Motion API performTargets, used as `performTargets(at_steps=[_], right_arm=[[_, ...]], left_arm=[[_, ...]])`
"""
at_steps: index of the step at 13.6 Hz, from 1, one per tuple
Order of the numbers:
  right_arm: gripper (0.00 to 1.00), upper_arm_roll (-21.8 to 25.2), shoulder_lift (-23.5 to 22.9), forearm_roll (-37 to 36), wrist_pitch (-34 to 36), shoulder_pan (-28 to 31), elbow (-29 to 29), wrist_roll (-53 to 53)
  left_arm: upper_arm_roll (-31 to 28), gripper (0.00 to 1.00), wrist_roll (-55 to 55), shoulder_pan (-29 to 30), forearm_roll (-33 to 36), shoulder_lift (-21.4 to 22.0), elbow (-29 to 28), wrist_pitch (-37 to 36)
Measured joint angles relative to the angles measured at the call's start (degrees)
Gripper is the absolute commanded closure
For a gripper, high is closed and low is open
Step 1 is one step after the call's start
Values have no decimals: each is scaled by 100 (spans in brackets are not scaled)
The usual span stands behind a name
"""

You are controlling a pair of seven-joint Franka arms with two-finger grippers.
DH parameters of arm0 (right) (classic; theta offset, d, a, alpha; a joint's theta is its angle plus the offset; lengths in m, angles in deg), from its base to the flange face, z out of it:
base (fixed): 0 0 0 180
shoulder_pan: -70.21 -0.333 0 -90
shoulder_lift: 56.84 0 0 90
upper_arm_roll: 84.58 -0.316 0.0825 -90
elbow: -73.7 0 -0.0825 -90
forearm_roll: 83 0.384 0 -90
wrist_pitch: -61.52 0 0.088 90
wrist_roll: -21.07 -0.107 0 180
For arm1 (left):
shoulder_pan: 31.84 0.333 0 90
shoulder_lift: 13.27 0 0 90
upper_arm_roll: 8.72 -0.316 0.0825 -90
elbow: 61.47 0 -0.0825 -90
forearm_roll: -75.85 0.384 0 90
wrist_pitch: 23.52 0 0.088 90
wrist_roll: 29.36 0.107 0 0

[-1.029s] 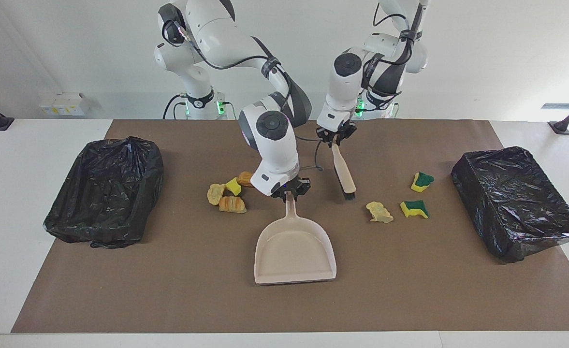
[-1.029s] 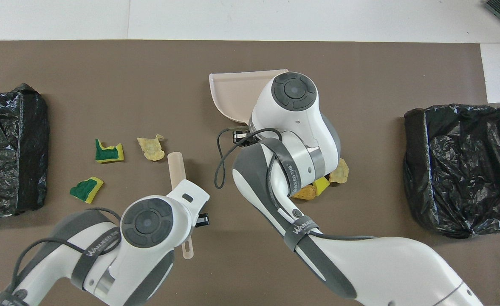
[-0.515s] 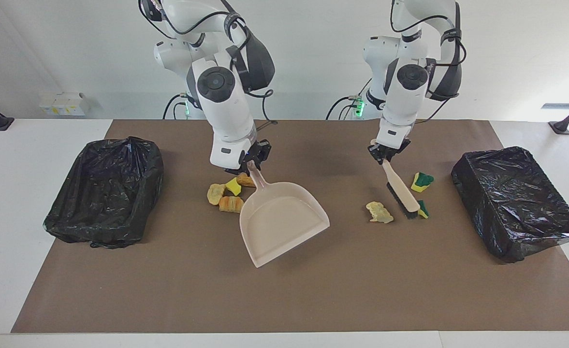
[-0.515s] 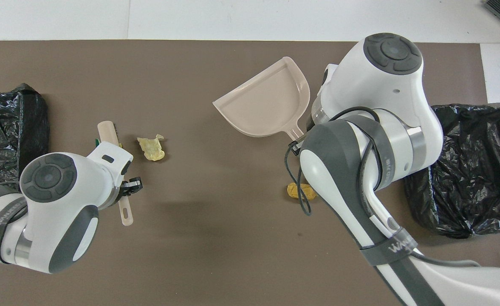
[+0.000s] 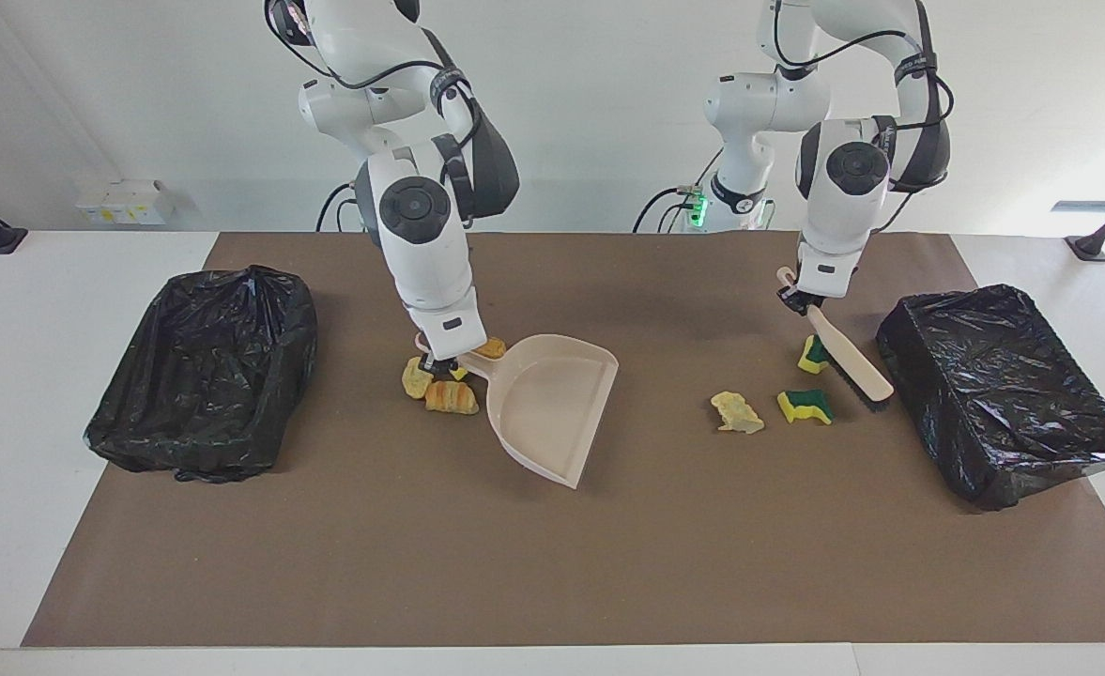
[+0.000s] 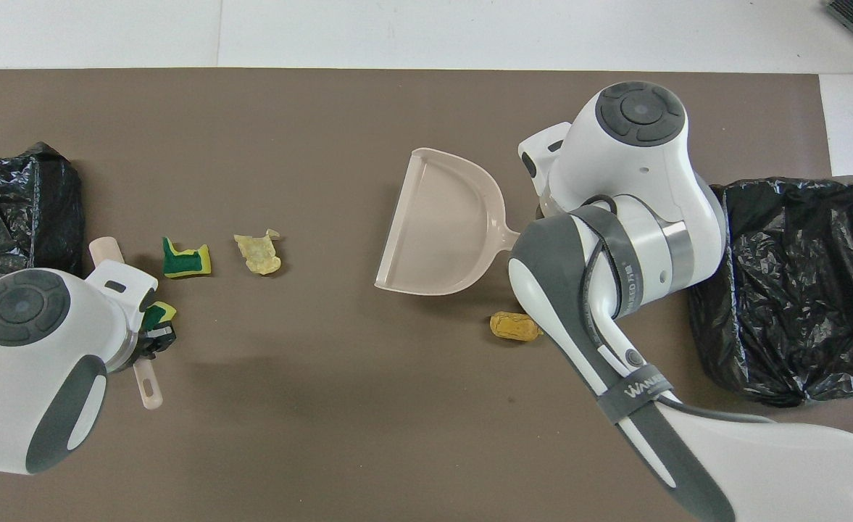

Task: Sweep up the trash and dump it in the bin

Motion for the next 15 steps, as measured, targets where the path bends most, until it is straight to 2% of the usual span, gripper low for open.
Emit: performTargets(at_steps=[4,6,9,12,15], right_arm=[[100,-31,-52,-88,-131,-460,-172,480],[100,-33,-63,-102,-130,-728,-213,417],[100,-25,-106,-136,-137,-803,-301,321],[100,-11,-216,-143,-224,-782,-313,183],[100,-23,-348,-143,-357,-805,-313,-496]], left_arm=[[13,100,-24,456,48,827,-970,197],[30,100,10,492,49,929,-1107,284],[122,100,205,463,49,789,-1148,609],[154,100,1066,454,-1,404,-1056,1085],[152,100,2014,454,-434,-206,-412,1170]])
